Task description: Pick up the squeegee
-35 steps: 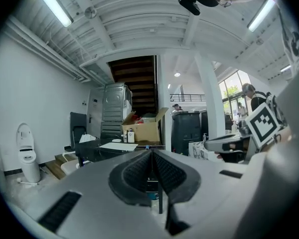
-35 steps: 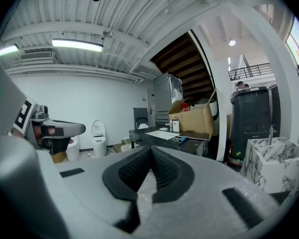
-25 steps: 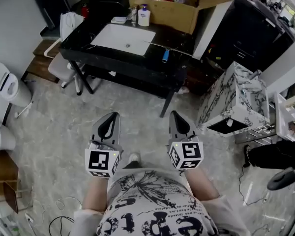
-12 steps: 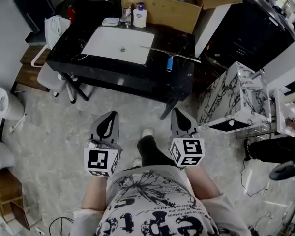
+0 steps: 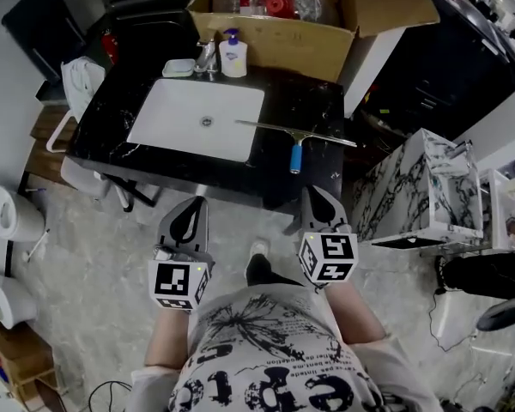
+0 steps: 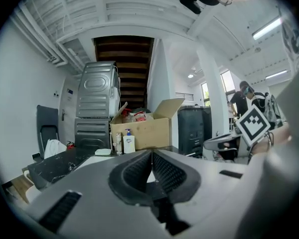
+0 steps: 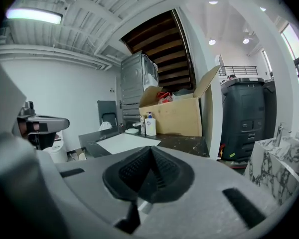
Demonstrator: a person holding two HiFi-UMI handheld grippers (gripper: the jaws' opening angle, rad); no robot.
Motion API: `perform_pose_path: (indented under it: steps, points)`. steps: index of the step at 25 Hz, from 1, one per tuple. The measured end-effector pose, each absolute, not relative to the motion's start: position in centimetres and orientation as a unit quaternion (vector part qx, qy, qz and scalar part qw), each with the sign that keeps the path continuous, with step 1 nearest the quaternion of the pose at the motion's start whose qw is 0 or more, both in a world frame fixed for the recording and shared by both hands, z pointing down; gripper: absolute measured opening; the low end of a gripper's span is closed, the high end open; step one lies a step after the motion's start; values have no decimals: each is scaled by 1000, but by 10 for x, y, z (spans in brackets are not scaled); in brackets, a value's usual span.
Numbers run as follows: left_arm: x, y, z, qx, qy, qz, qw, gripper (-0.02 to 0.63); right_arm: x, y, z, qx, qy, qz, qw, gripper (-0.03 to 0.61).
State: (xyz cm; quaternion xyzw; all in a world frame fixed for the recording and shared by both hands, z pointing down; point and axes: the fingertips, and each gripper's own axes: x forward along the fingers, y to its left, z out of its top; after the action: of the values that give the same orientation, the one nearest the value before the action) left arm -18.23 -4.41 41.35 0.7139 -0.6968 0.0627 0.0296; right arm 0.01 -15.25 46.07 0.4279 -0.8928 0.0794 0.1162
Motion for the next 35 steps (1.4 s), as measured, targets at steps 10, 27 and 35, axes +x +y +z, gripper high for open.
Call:
perform_pose_path:
  steps: [10, 27, 35]
  points:
    - [-203, -192, 411, 733, -676, 66, 31, 12, -8, -292, 481, 458, -870, 108, 147, -8]
    - [-225, -294, 427, 802, -590, 74, 55, 12, -21, -334, 538, 493, -814, 196, 237, 4]
    - [-241, -310, 445, 824, -554, 93, 78, 12, -34, -333, 579, 494, -778, 234, 310, 162]
